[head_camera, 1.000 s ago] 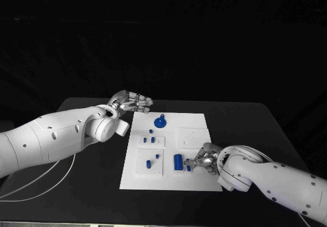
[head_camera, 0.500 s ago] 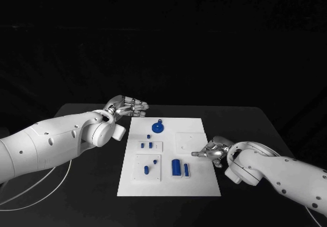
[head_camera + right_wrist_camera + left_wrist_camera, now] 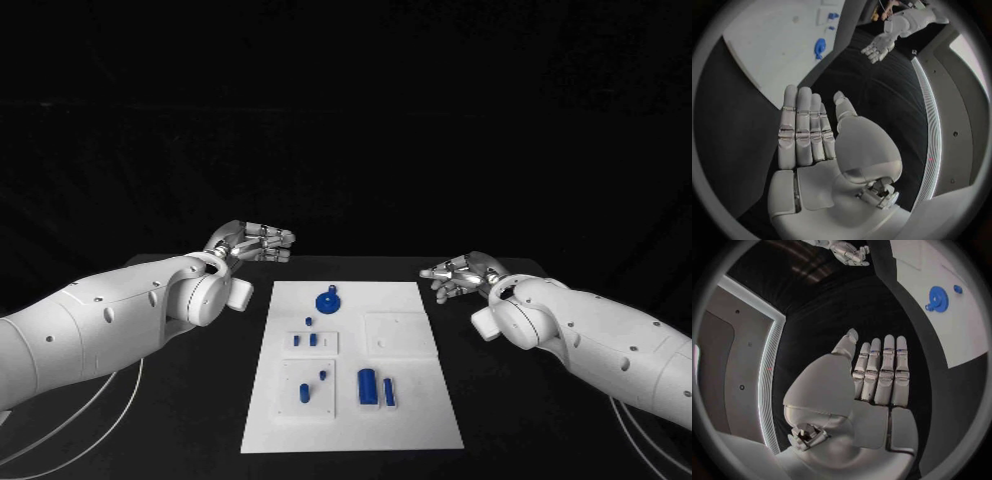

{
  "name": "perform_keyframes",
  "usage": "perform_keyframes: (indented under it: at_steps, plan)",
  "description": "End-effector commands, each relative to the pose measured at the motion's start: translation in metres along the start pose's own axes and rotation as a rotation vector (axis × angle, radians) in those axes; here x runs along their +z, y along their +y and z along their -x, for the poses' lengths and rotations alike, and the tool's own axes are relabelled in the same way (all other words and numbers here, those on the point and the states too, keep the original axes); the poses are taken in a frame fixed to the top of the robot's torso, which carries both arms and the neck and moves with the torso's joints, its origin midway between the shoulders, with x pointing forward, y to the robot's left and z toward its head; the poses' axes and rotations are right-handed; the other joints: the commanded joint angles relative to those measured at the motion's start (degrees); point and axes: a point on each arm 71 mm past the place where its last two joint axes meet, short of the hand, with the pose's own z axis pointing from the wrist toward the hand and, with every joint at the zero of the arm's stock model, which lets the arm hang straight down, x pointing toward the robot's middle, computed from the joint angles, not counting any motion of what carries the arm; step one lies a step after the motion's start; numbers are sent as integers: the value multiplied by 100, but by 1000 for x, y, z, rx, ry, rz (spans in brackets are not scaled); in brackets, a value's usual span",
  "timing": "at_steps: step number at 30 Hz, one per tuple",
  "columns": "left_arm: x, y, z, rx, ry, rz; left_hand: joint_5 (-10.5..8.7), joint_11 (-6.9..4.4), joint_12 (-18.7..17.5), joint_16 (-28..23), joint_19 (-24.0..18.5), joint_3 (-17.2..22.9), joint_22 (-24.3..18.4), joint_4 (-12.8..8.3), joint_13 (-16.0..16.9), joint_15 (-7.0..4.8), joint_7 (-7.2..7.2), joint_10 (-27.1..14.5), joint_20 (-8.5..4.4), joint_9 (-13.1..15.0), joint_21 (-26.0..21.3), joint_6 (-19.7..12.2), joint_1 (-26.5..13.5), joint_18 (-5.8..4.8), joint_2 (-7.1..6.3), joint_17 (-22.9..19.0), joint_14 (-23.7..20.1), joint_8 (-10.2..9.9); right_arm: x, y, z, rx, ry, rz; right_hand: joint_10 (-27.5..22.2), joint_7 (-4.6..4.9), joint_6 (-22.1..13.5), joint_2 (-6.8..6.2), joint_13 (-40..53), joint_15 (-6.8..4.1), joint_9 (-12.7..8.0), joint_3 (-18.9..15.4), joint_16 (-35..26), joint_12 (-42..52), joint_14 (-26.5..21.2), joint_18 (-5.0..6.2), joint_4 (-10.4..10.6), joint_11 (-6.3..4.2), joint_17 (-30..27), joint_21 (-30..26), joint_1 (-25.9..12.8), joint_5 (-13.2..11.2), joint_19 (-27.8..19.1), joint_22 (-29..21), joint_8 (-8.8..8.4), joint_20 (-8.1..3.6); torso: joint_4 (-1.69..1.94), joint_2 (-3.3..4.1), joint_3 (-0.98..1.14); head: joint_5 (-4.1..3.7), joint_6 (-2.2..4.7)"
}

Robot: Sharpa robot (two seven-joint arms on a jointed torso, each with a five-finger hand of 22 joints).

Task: Assemble the parts on the task board

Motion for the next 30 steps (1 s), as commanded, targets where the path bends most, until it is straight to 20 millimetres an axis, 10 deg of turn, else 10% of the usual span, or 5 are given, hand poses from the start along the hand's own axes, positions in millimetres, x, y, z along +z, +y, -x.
perform_keyframes:
  at_steps: [1, 13, 15, 16, 30]
  plan:
    - [5, -3, 5, -81, -12, -38, -66, -1, 5, -25, -56, 21, -17, -11, 0, 22, -42, -172, 39, -3, -22, -76, 20, -44, -3, -19, -195, -20, 10, 9, 0, 240, 49, 149, -6, 54, -207, 119, -1468, 306, -9, 139, -1128, -1010, -287, 72, -167, 244, -1047, 54, -31, -61, -846, -1306, 25, 421, -20, -82, 21, 18, 146]
    - [16, 0, 17, -154, -68, -54, -202, -19, -2, -26, -222, -634, -410, -180, -6, 98, -109, -584, 757, -9, -184, -350, -79, 765, 147, -35, -758, -34, 29, 14, -5, 349, 43, 213, -588, 24, -354, 137, -2074, 520, -16, 298, -1525, -1144, -654, 890, -409, 395, -2525, 85, -416, -130, -1161, -4108, 6, 1340, 25, -165, 33, 130, 405]
    - [15, 2, 17, -95, -76, -24, -1122, -555, -328, -369, -5803, 92, -982, 133, -331, -535, -662, -2496, -565, -357, -608, -6159, -2527, -262, -159, -383, -2586, -378, 29, 9, -3, 287, 6, 146, -2444, -664, -2162, -419, -2406, -208, -370, 713, -1876, -1487, -2560, -393, 559, -368, -2870, -388, -2578, -1604, -6530, -4489, -349, -66, 10, -152, 33, 91, 344]
    - [14, 2, 16, -95, -76, -24, -1122, -555, -328, -369, -5803, 92, -982, 133, -331, -535, -662, -2627, -565, -357, -608, -6159, -2694, -262, -159, -383, -6653, -378, 29, 9, -4, 287, 5, 148, -6549, -664, -6175, -419, -2406, -208, -370, 713, -1876, -1487, -2690, -393, 559, -368, -2870, -388, -2737, -1604, -6530, -4489, -349, -66, 11, -158, 40, 90, 332]
    - [-24, 23, -36, -152, -130, -33, -1122, -555, -328, -369, -5803, 92, -982, 133, -331, -535, -662, -6727, -565, -357, -608, -6159, -7938, -262, -159, -383, -6653, -378, -1, 32, -36, 346, -68, 246, -6549, -664, -6175, -419, -2406, -208, -370, 713, -1876, -1487, -6772, -393, 559, -368, -2870, -388, -7445, -1604, -6530, -4489, -349, -66, 22, -280, 223, 71, 54]
